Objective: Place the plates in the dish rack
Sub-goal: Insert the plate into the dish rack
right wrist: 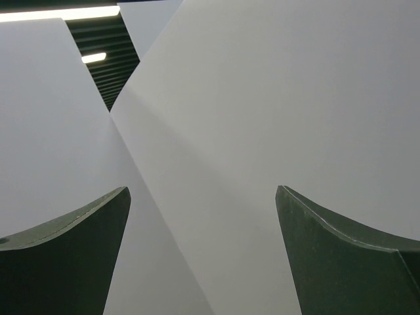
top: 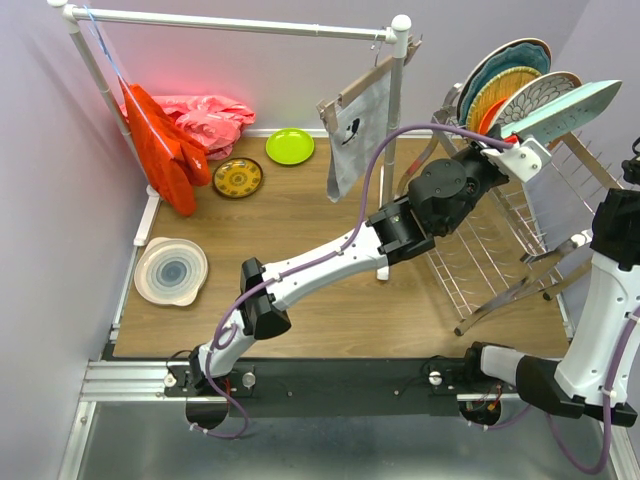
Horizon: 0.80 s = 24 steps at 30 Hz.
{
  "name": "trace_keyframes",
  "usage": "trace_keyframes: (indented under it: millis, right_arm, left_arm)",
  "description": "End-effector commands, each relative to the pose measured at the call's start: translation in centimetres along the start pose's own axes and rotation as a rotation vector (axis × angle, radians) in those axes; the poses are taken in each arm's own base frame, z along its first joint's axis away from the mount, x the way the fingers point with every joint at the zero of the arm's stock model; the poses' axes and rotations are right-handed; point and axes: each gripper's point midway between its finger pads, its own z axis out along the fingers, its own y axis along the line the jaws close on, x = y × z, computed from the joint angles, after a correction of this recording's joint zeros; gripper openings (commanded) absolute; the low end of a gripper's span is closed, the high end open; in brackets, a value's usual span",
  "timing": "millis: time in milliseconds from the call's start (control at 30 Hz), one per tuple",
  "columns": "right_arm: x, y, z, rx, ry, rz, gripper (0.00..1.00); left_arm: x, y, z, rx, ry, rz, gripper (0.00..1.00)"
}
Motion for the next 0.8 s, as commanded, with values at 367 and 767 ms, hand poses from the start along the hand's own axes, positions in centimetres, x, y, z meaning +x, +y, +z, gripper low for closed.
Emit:
trace_keyframes:
  millis: [367,767]
  right_arm:
    - [-2.1,-1.9,0.6,0.100,-0.051,-0.005,1.00]
    - [-2.4,-2.3,0.7,0.122,-0.058,0.007,1.00]
  left_arm:
    - [-3.9,1.9,-0.2,-0.083,-0.127,-0.039,0.00]
    - [-3.0,0.9,0.0,-0.070,-0.119,-0.021,0.00]
